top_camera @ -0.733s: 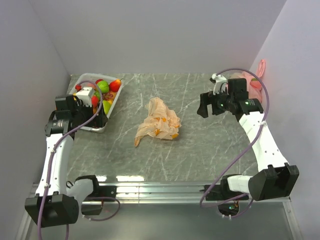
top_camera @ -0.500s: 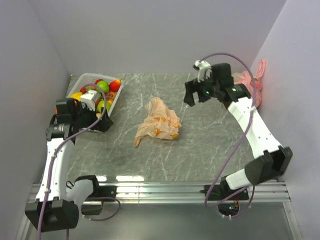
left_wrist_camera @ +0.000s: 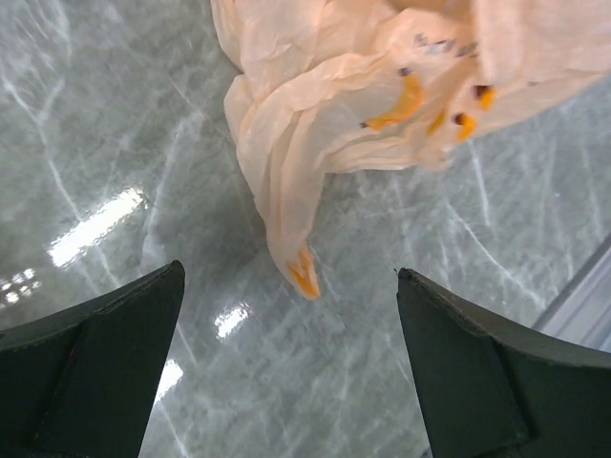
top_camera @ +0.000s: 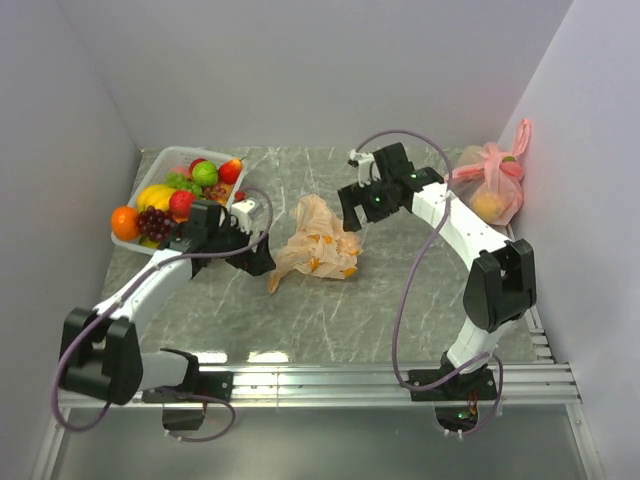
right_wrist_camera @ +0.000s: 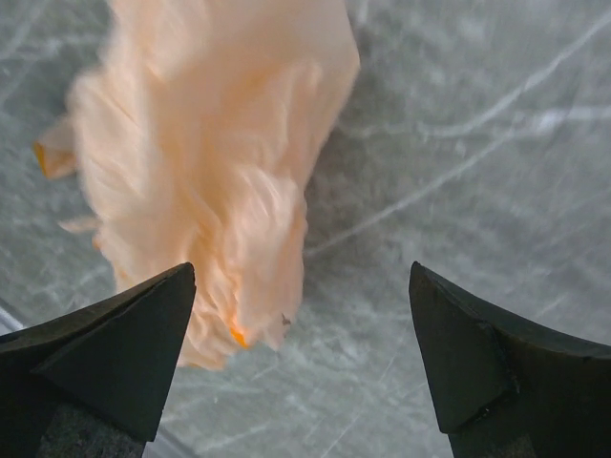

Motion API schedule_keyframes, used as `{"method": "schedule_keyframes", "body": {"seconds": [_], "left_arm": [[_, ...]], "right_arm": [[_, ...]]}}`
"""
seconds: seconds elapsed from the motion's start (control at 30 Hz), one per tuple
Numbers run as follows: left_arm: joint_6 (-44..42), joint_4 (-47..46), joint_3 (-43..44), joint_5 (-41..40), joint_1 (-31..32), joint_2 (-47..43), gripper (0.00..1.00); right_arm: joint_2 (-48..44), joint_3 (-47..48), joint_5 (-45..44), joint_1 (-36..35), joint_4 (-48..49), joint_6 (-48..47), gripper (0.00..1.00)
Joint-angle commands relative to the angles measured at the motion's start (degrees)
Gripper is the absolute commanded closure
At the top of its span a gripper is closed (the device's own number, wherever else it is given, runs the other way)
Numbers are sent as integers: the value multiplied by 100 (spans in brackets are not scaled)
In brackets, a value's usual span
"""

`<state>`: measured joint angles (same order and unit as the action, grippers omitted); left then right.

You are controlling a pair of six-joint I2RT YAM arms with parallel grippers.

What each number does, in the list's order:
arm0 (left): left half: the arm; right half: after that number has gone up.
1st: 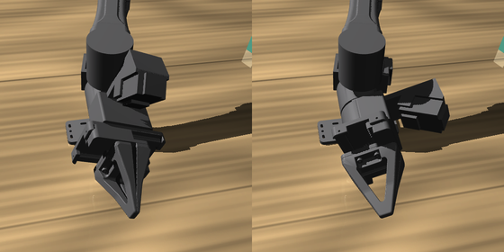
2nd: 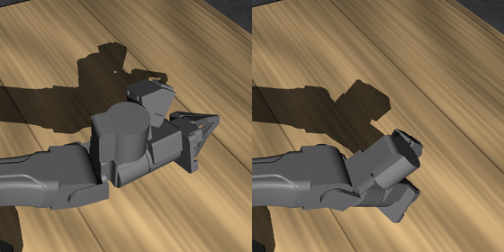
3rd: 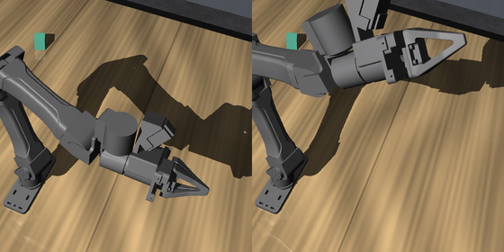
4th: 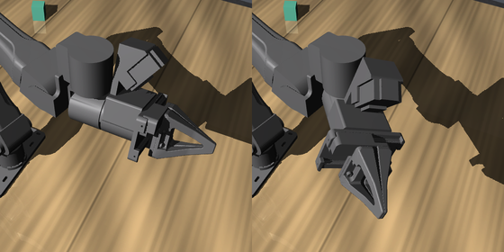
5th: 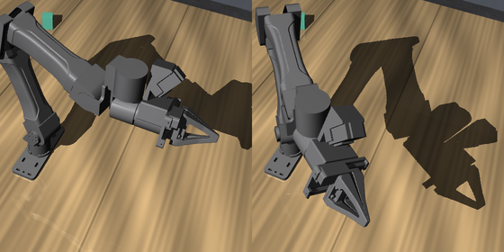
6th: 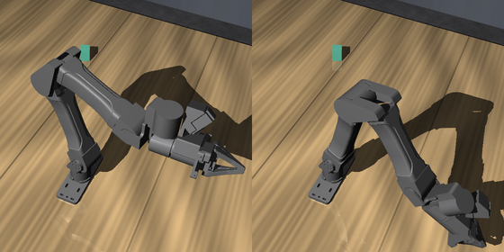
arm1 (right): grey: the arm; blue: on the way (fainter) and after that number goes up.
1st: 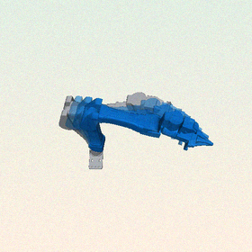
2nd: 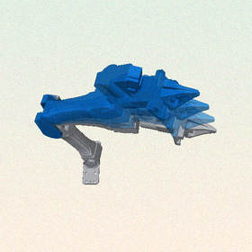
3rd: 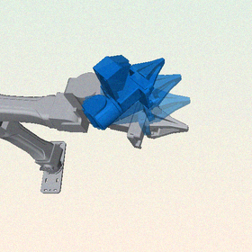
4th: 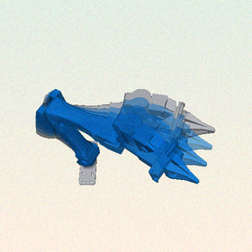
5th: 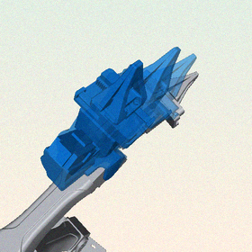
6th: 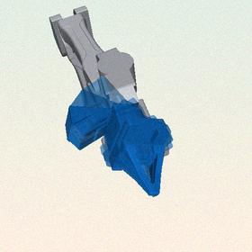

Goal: Place the fake fruits into the plastic bag and tie a complex knot

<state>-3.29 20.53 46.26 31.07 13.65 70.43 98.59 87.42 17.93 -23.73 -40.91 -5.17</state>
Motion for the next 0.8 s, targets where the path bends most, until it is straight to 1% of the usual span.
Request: {"method": "schedule_keyframes", "body": {"seconds": [0.0,0.1,0.27,0.4,0.43,0.47,0.5,0.53,0.57,0.6,0.63,0.67,0.7,0.77], "left_arm": [[74,-682,58,-215,190,338,1],[144,-832,199,-321,287,822,1],[241,-805,603,-277,472,1631,2],[285,-841,770,-522,604,2035,7],[494,-823,840,-601,621,2201,13],[505,-779,902,-663,647,2298,17],[505,-718,972,-733,648,2386,22],[487,-526,1147,-743,648,2553,35],[461,-437,1227,-760,648,2606,43],[452,-349,1297,-769,648,2642,52],[417,-122,1437,-743,630,2642,77],[391,-7,1499,-743,578,2607,90],[312,116,1552,-743,543,2537,99],[5,433,1658,-638,289,2151,100]], "right_arm": [[-533,-330,412,262,206,148,1],[-481,-523,825,298,83,86,3],[-86,-726,1300,298,179,183,11],[336,-700,1607,298,259,297,24],[372,-726,1686,307,276,323,29],[398,-752,1722,325,276,324,33],[381,-796,1766,351,337,332,41],[355,-901,1836,386,364,341,46],[328,-945,1897,525,373,332,53],[276,-981,1950,605,355,332,71],[258,-1033,1994,745,312,289,81],[240,-1034,2047,860,259,245,90],[205,-1016,2030,1157,93,184,100],[126,-1007,1986,1466,-75,-27,100]]}}
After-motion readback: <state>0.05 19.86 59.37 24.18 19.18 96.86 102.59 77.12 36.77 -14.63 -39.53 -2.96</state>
